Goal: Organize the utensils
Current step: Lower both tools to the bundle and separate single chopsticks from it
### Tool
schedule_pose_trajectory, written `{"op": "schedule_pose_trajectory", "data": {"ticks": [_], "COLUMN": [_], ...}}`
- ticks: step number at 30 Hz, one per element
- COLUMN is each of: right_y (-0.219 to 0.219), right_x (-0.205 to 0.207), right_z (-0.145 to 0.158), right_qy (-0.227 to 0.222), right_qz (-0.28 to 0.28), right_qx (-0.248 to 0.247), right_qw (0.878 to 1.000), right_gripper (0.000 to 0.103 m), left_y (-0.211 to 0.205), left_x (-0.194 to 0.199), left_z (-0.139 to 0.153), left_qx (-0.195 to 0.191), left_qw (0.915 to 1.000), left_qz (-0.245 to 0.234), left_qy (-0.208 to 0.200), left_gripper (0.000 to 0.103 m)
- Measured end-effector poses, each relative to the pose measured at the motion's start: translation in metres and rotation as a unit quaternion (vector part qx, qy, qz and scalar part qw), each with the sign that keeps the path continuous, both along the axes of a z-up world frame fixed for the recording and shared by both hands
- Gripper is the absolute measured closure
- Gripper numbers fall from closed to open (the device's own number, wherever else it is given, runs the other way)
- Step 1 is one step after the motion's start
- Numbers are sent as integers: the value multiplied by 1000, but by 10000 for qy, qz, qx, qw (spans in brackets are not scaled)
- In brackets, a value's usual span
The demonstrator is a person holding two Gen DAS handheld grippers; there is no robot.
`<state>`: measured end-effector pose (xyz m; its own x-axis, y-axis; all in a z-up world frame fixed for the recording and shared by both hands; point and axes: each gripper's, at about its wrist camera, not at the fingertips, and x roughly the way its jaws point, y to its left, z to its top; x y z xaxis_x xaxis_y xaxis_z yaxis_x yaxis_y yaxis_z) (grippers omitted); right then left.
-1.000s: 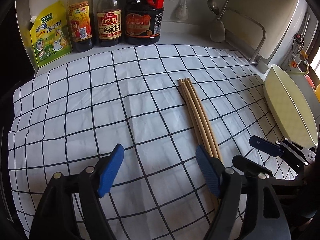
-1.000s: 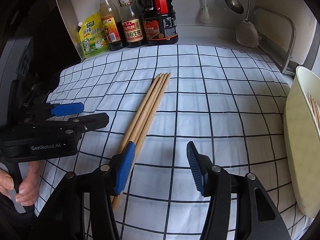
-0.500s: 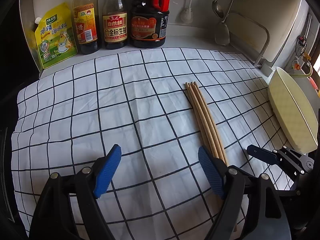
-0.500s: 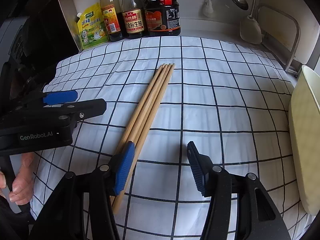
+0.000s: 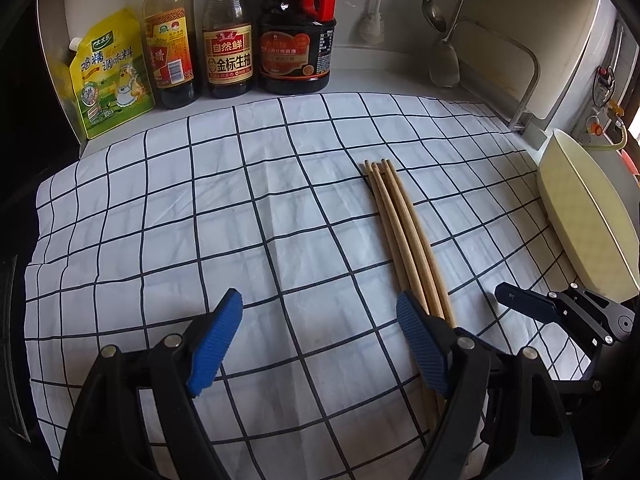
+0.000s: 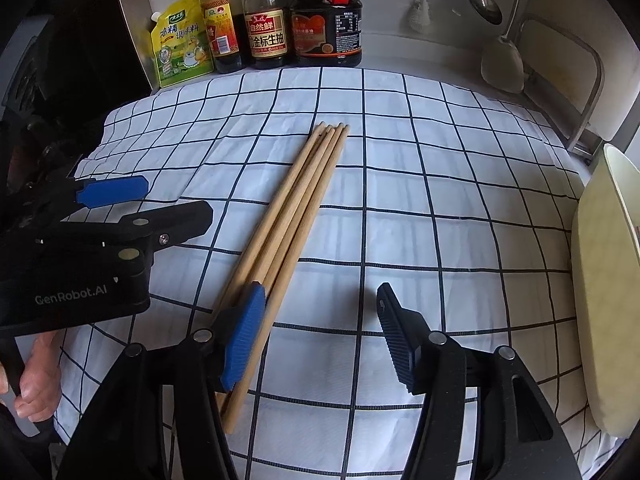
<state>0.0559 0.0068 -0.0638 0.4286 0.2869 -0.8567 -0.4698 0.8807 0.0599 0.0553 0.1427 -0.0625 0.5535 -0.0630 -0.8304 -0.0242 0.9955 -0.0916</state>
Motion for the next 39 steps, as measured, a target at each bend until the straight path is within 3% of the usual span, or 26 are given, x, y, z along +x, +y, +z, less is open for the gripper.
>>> {"op": "schedule_pose_trajectory", "data": {"ticks": [18, 39], "right_y": [-12, -48], "right_x": [3, 3], "right_z": [2, 0], "right_qy": [-36, -13], "right_qz": [-87, -293], "right_qx": [-293, -41], "right_qw": [9995, 9996], "right_gripper": [47, 47], "left_y": [-7, -26], "left_x": [-3, -1], "left_z": [-3, -12], "left_qx": [75, 185], "left_qw": [9999, 9994], "left_qz": [-83, -244], "left_qy": [42, 160], "left_gripper": [25, 25]}}
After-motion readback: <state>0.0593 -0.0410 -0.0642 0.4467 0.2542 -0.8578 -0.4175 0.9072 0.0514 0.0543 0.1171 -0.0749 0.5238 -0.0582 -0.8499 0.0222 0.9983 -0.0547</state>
